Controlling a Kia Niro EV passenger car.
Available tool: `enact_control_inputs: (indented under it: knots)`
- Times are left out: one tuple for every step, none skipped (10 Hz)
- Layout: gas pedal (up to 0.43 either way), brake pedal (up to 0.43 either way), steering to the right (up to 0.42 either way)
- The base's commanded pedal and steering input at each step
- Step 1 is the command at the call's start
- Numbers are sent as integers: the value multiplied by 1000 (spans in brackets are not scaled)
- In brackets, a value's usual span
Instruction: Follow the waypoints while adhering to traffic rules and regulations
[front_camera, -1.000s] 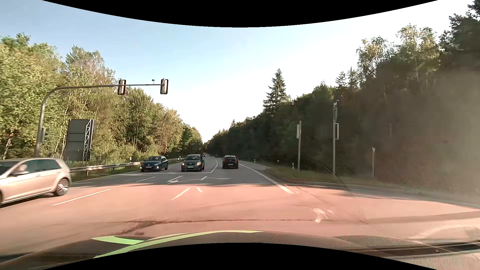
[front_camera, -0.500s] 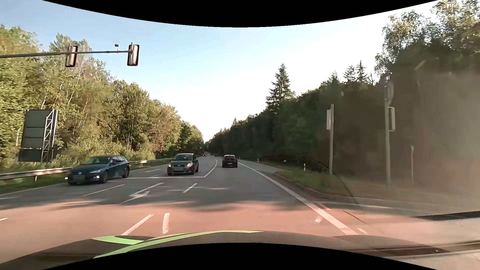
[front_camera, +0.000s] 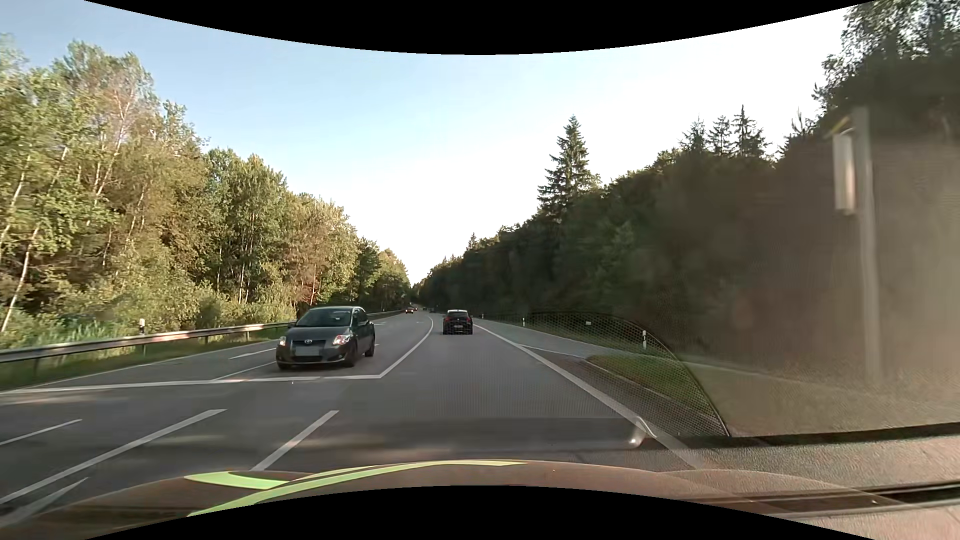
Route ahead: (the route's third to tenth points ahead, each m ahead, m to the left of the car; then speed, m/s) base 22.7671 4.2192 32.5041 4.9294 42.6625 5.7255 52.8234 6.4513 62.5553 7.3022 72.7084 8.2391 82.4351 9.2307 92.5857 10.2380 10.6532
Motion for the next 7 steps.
enact_control_inputs:
  knots:
    - [248,0,-6]
    - [248,0,-6]
    - [248,0,-6]
    - [248,0,-6]
    - [248,0,-6]
    - [248,0,-6]
    - [248,0,-6]
